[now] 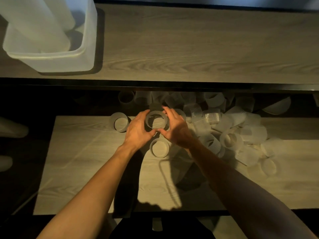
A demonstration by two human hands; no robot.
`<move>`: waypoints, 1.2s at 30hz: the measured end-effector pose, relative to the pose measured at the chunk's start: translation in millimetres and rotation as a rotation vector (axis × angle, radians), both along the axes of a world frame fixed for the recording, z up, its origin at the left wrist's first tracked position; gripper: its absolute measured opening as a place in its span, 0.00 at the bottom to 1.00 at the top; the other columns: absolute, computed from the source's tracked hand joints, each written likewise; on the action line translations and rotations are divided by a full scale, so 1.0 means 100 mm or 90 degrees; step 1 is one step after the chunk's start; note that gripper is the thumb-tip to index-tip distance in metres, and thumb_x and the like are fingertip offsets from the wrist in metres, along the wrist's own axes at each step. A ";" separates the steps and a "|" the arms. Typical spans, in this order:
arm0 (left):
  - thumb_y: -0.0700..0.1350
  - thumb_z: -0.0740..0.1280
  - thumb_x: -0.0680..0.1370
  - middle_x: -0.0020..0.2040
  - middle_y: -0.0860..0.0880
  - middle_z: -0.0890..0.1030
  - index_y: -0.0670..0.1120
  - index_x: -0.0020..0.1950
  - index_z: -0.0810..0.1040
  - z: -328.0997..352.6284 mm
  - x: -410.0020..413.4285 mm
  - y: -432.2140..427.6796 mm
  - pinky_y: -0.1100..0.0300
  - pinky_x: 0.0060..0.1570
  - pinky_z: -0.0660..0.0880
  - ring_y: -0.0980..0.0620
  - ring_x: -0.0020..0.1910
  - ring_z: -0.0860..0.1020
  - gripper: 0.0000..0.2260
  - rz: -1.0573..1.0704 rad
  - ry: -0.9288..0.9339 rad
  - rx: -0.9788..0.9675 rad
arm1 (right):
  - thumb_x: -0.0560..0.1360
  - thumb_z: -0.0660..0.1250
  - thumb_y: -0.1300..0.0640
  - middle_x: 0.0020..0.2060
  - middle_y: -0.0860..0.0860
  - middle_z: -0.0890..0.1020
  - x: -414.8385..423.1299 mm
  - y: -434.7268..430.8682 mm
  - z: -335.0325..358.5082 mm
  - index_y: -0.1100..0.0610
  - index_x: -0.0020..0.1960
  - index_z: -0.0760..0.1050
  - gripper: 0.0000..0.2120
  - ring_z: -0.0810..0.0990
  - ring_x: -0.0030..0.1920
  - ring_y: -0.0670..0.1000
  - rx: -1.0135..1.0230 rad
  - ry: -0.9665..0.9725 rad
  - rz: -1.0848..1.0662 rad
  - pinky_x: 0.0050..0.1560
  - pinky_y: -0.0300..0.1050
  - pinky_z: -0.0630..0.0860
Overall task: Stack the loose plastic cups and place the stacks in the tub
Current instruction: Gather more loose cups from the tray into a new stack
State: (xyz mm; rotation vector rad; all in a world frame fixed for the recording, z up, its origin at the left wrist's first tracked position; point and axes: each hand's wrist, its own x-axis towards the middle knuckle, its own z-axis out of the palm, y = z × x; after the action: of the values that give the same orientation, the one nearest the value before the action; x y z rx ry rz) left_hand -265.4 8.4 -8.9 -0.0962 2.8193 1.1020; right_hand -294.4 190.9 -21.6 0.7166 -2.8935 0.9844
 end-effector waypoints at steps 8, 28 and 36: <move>0.55 0.77 0.71 0.68 0.53 0.72 0.50 0.73 0.68 0.20 0.54 0.03 0.55 0.65 0.73 0.57 0.64 0.71 0.34 -0.042 0.027 0.076 | 0.65 0.79 0.47 0.59 0.56 0.78 0.28 0.17 0.29 0.63 0.66 0.74 0.35 0.77 0.58 0.54 0.006 -0.058 0.097 0.56 0.49 0.78; 0.59 0.76 0.71 0.69 0.52 0.70 0.49 0.74 0.66 -0.08 0.97 0.13 0.58 0.61 0.73 0.55 0.64 0.72 0.36 -0.067 -0.018 0.040 | 0.68 0.79 0.52 0.67 0.56 0.76 0.73 0.20 0.01 0.60 0.73 0.68 0.39 0.75 0.66 0.55 -0.003 -0.239 0.093 0.67 0.52 0.73; 0.57 0.76 0.72 0.71 0.52 0.68 0.50 0.75 0.65 -0.18 1.02 0.10 0.55 0.65 0.73 0.55 0.67 0.69 0.36 -0.091 -0.044 0.033 | 0.69 0.78 0.50 0.72 0.60 0.72 0.80 0.19 -0.11 0.63 0.77 0.63 0.43 0.71 0.72 0.59 0.072 -0.280 0.091 0.71 0.53 0.69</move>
State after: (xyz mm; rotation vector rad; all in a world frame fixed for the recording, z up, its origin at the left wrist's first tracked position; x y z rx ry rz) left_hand -163.1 18.5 -26.7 0.0690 2.6869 1.1162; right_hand -214.1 209.6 -32.5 0.8126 -3.3381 1.1269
